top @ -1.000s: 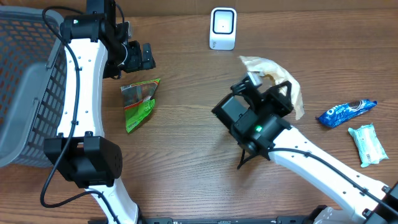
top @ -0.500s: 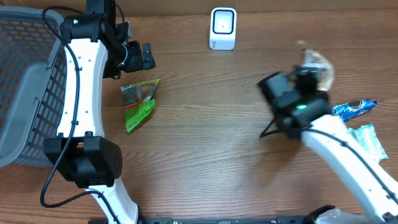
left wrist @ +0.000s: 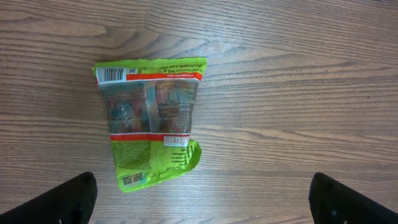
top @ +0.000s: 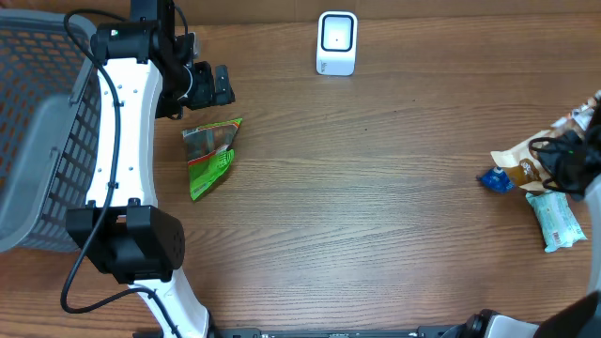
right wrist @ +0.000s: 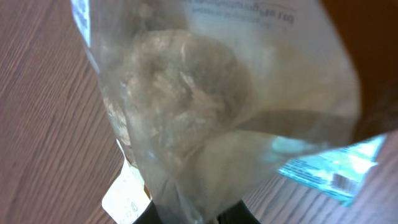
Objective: Scan the item barcode
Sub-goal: 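Carry the mushroom bag to the right edge and release it, then move the right gripper left to the green-and-red snack packet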
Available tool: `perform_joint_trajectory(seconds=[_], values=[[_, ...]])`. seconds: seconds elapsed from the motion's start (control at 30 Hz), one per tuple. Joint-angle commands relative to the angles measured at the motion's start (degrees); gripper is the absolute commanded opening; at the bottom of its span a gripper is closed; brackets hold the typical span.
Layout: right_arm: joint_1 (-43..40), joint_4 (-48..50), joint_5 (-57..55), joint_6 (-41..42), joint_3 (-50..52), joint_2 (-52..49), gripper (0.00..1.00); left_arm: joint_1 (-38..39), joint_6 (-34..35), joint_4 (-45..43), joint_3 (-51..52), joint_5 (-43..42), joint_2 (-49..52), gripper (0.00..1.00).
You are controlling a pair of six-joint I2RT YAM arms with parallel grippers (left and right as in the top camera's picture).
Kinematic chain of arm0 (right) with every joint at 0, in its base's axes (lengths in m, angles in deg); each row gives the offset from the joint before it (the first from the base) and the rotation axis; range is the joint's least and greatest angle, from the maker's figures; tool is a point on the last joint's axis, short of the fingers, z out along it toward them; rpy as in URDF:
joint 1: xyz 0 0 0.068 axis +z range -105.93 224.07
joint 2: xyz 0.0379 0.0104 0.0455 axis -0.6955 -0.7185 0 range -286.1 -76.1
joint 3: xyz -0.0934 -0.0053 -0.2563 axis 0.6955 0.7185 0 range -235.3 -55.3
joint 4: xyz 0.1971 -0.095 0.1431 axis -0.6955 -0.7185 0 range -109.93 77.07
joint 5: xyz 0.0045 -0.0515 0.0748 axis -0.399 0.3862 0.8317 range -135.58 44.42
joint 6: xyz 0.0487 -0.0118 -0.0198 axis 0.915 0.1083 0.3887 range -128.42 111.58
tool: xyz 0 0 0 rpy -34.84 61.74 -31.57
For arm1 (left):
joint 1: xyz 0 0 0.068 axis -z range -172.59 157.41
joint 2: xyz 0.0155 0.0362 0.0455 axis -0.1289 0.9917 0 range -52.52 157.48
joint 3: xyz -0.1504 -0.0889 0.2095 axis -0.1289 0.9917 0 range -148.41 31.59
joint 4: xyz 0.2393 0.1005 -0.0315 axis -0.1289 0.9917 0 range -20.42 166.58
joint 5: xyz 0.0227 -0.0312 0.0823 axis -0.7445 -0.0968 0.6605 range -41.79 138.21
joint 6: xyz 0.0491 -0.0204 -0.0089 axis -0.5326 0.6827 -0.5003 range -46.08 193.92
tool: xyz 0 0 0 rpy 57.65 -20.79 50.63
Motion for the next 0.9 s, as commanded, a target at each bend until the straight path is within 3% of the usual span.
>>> perform_joint_trajectory(seconds=[0.0, 0.1, 0.17, 0.23, 0.47, 0.53, 0.7, 0.87], values=[[-3.8, 1.36, 12.87, -1.4, 0.48, -1.09, 0.08, 0.42, -0.5, -0.07, 0.15, -0.46, 0.39, 1.0], [-4.17, 0.96, 14.69, -2.45, -0.33, -1.05, 0.29, 0.42, -0.5, -0.07, 0.15, -0.46, 0.39, 1.0], [-3.69, 0.15, 14.75, -2.93, -1.7, -0.94, 0.8, 0.42, -0.5, -0.07, 0.15, -0.46, 0.39, 1.0], [-2.95, -1.16, 14.73, -3.08, -3.56, -0.52, 0.91, 0.42, -0.5, -0.07, 0.15, -0.46, 0.39, 1.0], [1.11, -7.3, 14.97, -3.8, -13.88, 2.01, 0.91, 0.42, -0.5, -0.07, 0.15, -0.48, 0.39, 1.0], [3.06, -7.52, 17.46, -7.41, -15.72, 2.62, 0.91, 0.44, 0.44, -0.74, 0.15, -1.16, 0.39, 1.0], [11.26, -5.68, 25.11, -11.63, -16.74, 2.93, 0.95, 0.44, 6.75, -3.37, 0.15, -5.31, 0.39, 1.0], [22.47, -1.97, 26.14, -12.07, -16.59, 1.11, 0.96, 0.44, 6.75, -3.48, 0.15, -5.2, 0.39, 1.0]])
